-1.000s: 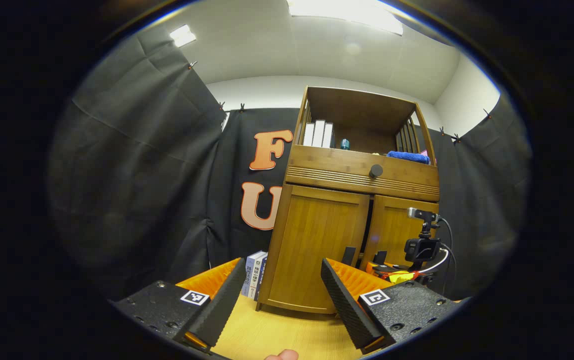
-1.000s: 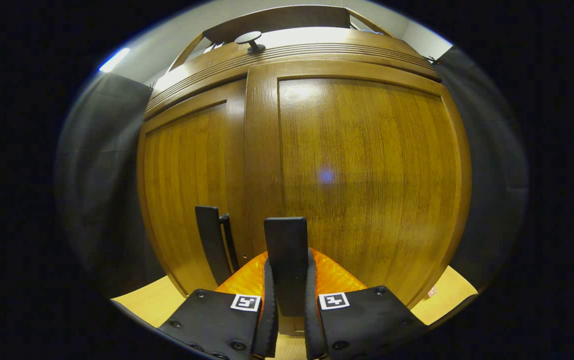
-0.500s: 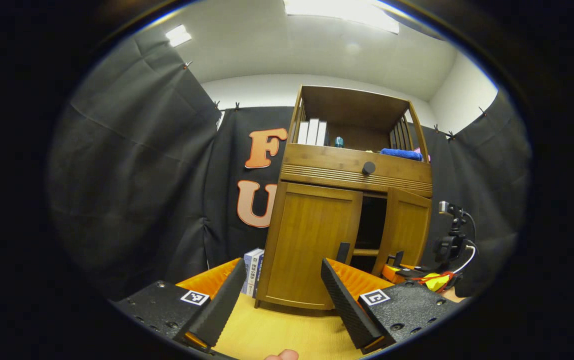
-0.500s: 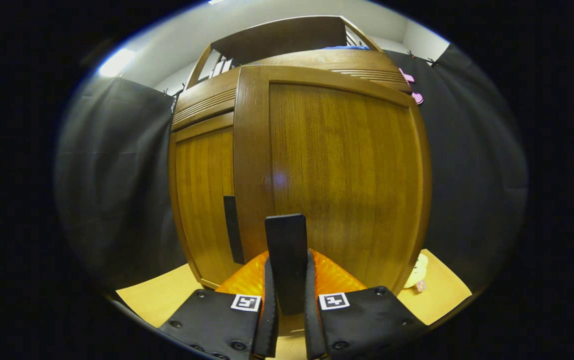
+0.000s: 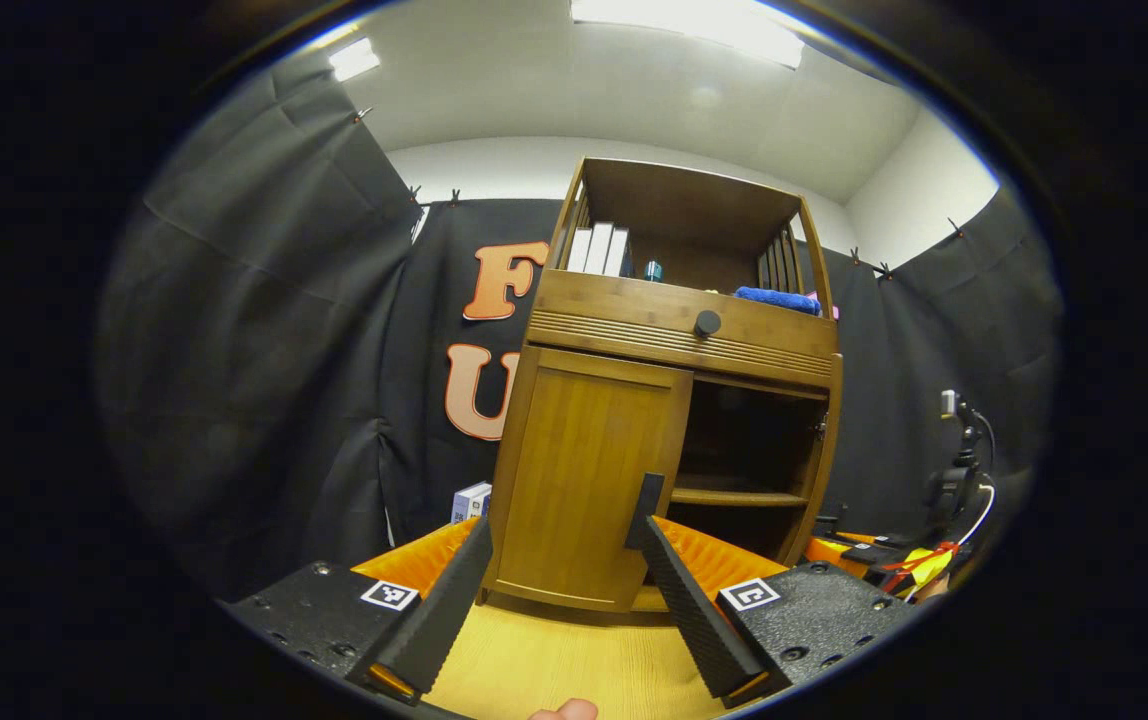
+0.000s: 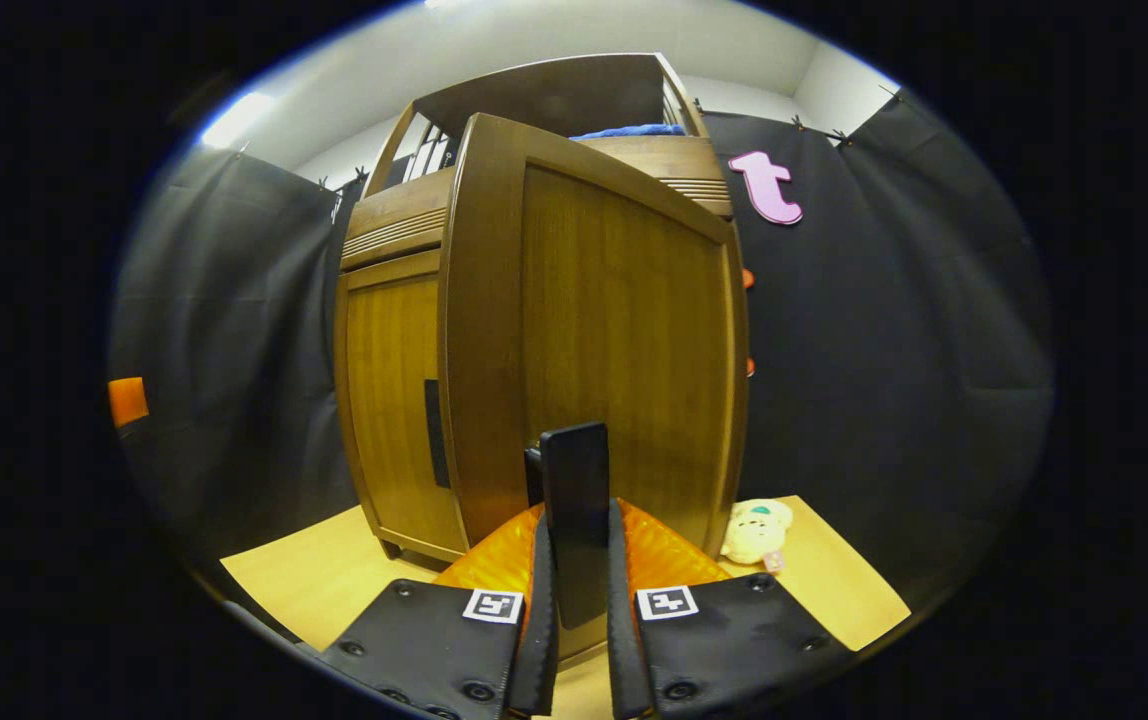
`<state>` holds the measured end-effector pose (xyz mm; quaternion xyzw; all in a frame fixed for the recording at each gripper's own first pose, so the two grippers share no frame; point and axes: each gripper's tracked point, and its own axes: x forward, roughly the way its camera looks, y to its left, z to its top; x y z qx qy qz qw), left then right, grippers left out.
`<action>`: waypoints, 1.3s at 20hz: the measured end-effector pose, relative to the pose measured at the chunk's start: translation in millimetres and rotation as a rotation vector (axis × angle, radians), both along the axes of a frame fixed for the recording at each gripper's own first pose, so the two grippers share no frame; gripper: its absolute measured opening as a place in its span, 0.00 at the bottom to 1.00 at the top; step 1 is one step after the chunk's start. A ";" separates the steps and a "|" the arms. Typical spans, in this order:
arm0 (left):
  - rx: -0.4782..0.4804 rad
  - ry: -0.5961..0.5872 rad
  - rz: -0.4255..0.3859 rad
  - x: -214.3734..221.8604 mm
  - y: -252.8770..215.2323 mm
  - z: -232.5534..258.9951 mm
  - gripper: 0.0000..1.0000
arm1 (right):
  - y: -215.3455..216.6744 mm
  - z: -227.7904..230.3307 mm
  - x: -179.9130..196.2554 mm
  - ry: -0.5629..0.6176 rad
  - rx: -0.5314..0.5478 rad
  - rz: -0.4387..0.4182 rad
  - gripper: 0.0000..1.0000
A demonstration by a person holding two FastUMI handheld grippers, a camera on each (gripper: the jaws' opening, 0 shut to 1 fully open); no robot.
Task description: Open the right door of the double-door shoe cabinet with the right hand, and open the left door with the left hand.
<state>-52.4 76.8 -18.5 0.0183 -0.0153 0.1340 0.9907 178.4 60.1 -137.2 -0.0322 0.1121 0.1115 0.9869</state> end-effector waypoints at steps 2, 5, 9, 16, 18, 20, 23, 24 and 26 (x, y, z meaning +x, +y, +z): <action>0.003 -0.001 0.007 4.7 -5.9 -1.1 0.95 | -21.7 5.4 -8.0 -0.003 -0.017 -0.033 0.28; -0.003 0.014 0.004 17.6 -20.4 -8.0 0.95 | -59.6 9.8 -13.4 -0.026 -0.040 -0.092 0.18; 0.032 0.012 0.036 30.2 -38.7 -4.1 0.98 | -107.9 17.8 -16.5 -0.024 -0.057 -0.126 0.04; 0.038 -0.002 0.094 37.5 -63.0 -0.8 0.92 | -156.2 12.8 -19.1 -0.028 -0.027 -0.064 0.08; 0.040 -0.001 0.104 39.8 -65.9 -0.6 0.92 | -166.5 21.7 -10.2 -0.020 -0.008 -0.040 0.00; 0.046 0.000 0.104 42.4 -67.9 0.0 0.92 | -175.5 20.9 -6.5 -0.011 0.012 -0.019 0.00; 0.054 -0.004 0.103 49.5 -68.6 0.5 0.92 | -179.4 21.4 -5.5 -0.007 0.009 0.019 0.03; 0.052 -0.003 0.091 53.0 -71.0 -1.0 0.92 | -179.9 20.1 -6.7 0.005 0.012 0.027 0.03; 0.055 0.001 0.055 67.1 -73.7 -1.6 0.92 | -183.1 6.0 -20.8 0.050 -0.003 0.025 0.10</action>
